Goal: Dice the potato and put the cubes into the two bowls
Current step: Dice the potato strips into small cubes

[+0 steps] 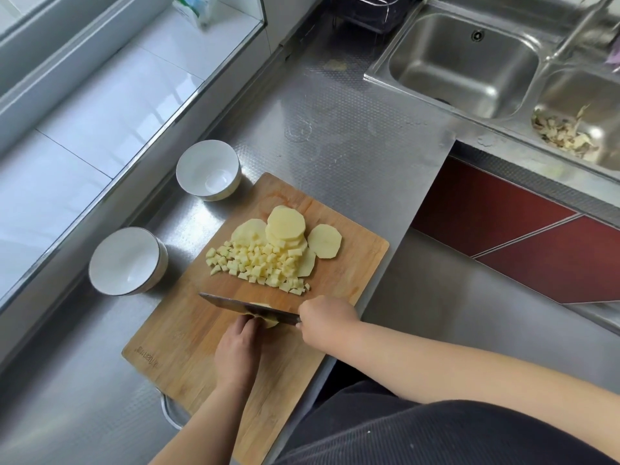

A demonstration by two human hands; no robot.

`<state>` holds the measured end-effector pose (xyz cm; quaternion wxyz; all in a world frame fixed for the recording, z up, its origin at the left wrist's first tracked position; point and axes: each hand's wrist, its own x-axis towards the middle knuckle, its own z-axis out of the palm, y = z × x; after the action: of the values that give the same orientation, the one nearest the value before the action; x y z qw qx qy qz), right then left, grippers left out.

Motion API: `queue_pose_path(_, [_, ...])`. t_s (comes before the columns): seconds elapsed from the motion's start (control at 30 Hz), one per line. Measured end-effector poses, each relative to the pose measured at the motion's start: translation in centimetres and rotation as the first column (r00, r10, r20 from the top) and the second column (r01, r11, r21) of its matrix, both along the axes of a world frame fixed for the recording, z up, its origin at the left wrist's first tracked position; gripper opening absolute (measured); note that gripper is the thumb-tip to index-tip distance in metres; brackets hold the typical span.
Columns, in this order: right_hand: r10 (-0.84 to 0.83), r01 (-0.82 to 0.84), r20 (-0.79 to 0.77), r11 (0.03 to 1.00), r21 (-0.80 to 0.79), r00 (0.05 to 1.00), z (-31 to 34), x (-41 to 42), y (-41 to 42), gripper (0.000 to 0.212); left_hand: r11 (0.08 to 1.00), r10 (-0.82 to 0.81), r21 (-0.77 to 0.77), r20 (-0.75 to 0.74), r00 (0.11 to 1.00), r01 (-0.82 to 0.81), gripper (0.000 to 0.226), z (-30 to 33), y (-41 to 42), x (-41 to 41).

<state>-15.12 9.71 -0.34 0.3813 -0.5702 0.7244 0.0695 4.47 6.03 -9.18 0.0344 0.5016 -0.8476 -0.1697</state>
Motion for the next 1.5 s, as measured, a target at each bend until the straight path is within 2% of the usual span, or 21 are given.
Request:
queue_pose_path(0.23, [0.044,-0.041,-0.075,0.998,0.043,0.996,0.4,0.9,0.2,0.015,1.0,0.02,0.004,0.019,1.0,-0.02,0.029,-0.2,0.1,-0.1])
queue_pose_path(0.37, [0.08,-0.072,-0.122,0.995,0.074,0.989,0.1,1.5,-0.3,0.018,1.0,0.02,-0.009,-0.008,1.0,-0.02,0.028,-0.1,0.2,-0.2])
queue_pose_path(0.53, [0.055,-0.048,-0.098,0.996,0.069,0.994,-1.5,1.4,-0.1,0.018,0.999,0.045,-0.026,-0.015,0.999,-0.046,0.025,-0.2,0.4,-0.4])
queue_pose_path(0.6, [0.036,-0.032,-0.086,0.998,0.05,0.996,-2.1,1.1,0.2,0.018,0.997,0.033,-0.075,0.002,0.999,-0.033,0.012,-0.2,0.2,-0.4])
queue_pose_path(0.63, [0.029,-0.026,-0.079,0.999,0.039,0.996,-2.5,1.0,0.3,0.018,0.995,0.013,-0.098,-0.002,1.0,-0.013,0.017,0.0,0.1,-0.2])
queue_pose_path(0.7, [0.029,-0.027,-0.067,0.999,0.022,0.997,-2.9,0.8,0.4,0.018,0.988,-0.054,-0.148,-0.046,0.997,0.047,0.028,0.3,0.1,0.2])
queue_pose_path(0.8, [0.022,-0.021,-0.064,1.0,0.016,0.998,-3.3,0.6,0.6,0.019,0.958,-0.137,-0.273,-0.157,0.978,0.09,0.029,1.6,0.0,0.3])
queue_pose_path(0.9, [0.007,-0.006,-0.073,1.0,0.007,0.997,-3.3,0.5,0.5,0.02,0.922,-0.205,-0.378,-0.281,0.938,0.088,0.021,4.2,-1.0,-0.4])
queue_pose_path(0.97, [0.013,-0.013,-0.073,1.0,0.008,0.997,-3.3,0.6,0.5,0.021,0.907,-0.235,-0.41,-0.307,0.922,0.095,0.013,6.4,-2.3,-1.8])
queue_pose_path(1.03, [0.018,-0.018,-0.068,1.0,0.01,0.998,-3.3,0.7,0.5,0.021,0.944,-0.178,-0.317,-0.247,0.953,0.094,0.012,8.8,-4.1,-4.0])
queue_pose_path(1.1, [0.024,-0.023,-0.064,1.0,0.009,0.998,-3.4,0.8,0.6,0.021,0.991,-0.128,-0.025,0.015,0.992,0.128,0.015,10.0,-6.7,-5.8])
queue_pose_path(1.13, [0.023,-0.023,-0.062,1.0,0.007,0.998,-3.4,0.9,0.7,0.02,0.976,-0.178,0.159,0.18,0.967,0.15,0.019,10.2,-8.0,-6.6])
queue_pose_path(1.17, [0.023,-0.023,-0.062,1.0,0.004,0.998,-3.5,0.9,0.7,0.02,0.921,-0.268,0.357,0.294,0.918,0.154,0.023,10.5,-9.0,-7.2])
queue_pose_path(1.23, [0.023,-0.023,-0.068,1.0,-0.003,0.997,-3.4,0.9,0.8,0.02,0.747,-0.459,0.65,0.351,0.816,0.141,0.03,10.9,-10.2,-8.5])
queue_pose_path(1.27, [0.024,-0.025,-0.071,1.0,-0.007,0.997,-3.4,1.0,0.8,0.02,0.676,-0.533,0.723,0.345,0.772,0.144,0.032,11.0,-10.5,-9.1])
queue_pose_path(1.33, [0.027,-0.028,-0.073,0.999,-0.014,0.997,-3.4,1.1,0.9,0.019,0.606,-0.606,0.783,0.342,0.718,0.139,0.033,10.9,-11.0,-9.9])
queue_pose_path(1.5, [0.04,-0.042,-0.076,0.999,-0.033,0.996,-3.0,1.1,1.1,0.019,0.561,-0.692,0.821,0.398,0.602,0.103,0.036,10.4,-11.3,-10.7])
